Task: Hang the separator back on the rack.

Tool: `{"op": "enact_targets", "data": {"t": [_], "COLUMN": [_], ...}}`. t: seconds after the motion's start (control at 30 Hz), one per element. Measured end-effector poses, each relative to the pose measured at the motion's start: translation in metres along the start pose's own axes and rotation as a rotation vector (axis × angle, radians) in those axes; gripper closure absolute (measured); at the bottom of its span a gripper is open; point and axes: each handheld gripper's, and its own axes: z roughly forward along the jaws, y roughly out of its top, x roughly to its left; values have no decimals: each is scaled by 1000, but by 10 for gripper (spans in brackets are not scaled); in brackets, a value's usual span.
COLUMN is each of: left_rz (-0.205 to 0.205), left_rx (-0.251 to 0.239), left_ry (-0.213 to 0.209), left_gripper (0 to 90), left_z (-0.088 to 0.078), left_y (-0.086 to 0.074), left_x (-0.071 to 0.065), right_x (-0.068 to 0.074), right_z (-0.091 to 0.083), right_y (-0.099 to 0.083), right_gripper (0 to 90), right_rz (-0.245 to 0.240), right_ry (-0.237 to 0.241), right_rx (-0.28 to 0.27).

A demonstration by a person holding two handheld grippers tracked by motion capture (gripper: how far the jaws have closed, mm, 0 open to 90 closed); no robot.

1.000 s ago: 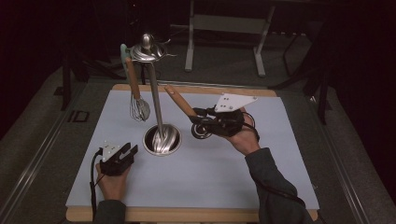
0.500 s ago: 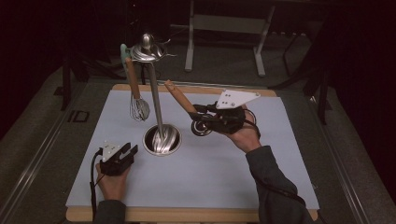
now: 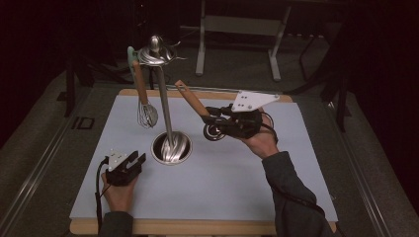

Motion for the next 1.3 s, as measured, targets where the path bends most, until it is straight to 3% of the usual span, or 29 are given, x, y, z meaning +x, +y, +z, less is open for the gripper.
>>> {"op": "enact_targets", "data": {"t": [1.3], "left_rz": [1], "left_rx": [1], "left_ry": [0], "left_gripper": [651], "left_z": [0], "left_y": [0], "left_x": [0], "right_x": [2], "right_z": [0], "right_y": [28], "right_gripper": [710], "right_rz": [-38], "right_ry": [8], "right_rx": [-50]}}
